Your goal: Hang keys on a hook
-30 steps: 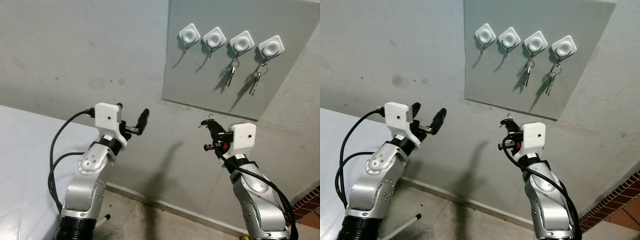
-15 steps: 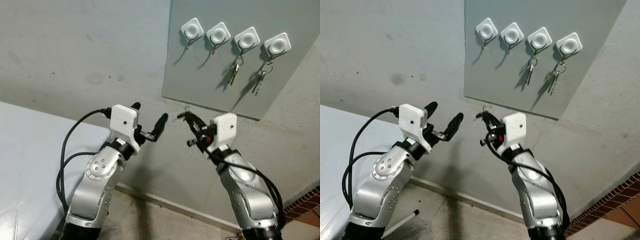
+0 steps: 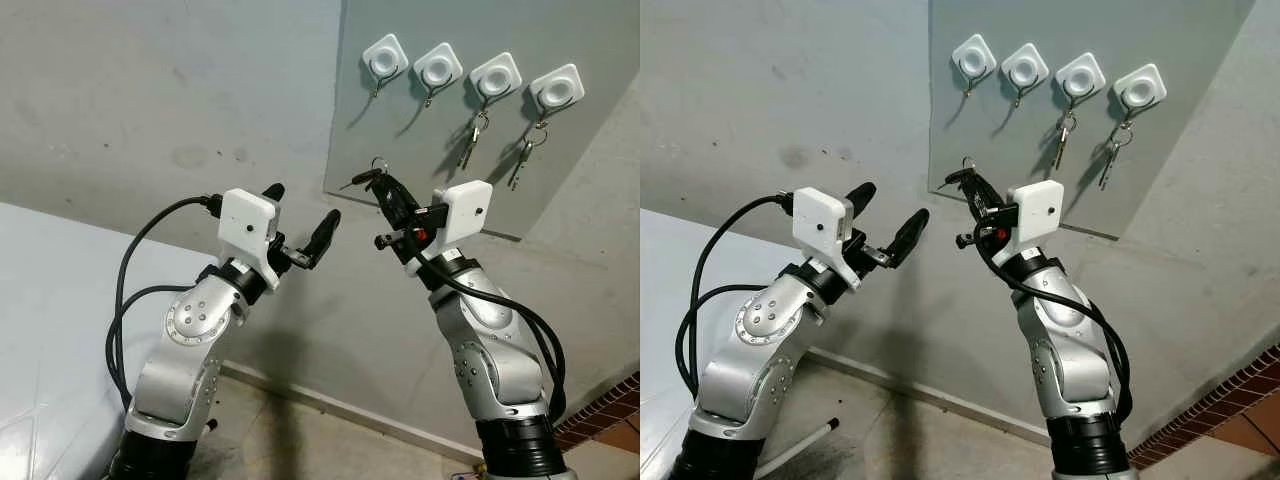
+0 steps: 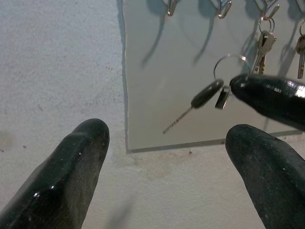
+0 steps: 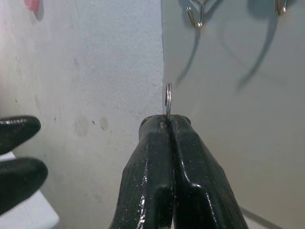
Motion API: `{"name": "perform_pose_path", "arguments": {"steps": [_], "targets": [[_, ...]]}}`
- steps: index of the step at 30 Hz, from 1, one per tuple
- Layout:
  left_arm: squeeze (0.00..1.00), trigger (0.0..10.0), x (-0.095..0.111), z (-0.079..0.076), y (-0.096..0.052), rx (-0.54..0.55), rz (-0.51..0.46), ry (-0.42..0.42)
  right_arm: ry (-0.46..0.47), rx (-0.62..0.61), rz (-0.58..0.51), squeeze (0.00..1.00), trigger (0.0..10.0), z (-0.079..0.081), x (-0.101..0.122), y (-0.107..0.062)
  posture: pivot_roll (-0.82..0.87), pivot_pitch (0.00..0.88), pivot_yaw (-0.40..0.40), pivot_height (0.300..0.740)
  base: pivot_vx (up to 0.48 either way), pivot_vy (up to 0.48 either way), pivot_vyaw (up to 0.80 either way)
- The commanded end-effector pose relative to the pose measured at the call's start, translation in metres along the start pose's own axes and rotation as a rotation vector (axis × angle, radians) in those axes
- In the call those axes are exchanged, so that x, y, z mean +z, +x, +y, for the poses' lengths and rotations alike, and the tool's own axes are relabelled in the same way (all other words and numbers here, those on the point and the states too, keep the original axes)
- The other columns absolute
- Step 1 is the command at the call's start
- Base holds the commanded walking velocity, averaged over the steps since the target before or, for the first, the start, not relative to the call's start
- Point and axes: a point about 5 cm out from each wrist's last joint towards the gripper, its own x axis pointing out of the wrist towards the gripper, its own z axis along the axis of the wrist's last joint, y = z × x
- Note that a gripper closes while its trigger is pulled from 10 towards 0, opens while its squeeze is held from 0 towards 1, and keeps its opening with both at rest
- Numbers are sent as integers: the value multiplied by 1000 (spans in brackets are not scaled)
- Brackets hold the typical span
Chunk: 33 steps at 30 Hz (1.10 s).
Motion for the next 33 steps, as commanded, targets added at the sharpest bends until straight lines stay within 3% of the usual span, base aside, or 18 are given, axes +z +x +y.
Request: {"name": "perform_pose_path", "arguments": {"steps": [1, 13, 33], "targets": [[0, 10000, 7, 3, 3, -5, -18, 9, -5, -2, -33, 0, 10000, -1, 6, 3, 42, 18, 10, 740, 0, 0, 0], [0, 10000, 10, 5, 9, -49, -18, 14, -1, -32, -71, 0, 10000, 0, 7, 2, 13, 0, 68, 740, 0, 0, 0], [0, 10000, 16, 2, 12, -90, -36, 11, 15, -31, -106, 0, 10000, -5, 16, 13, 7, 0, 78, 740, 0, 0, 0]]}}
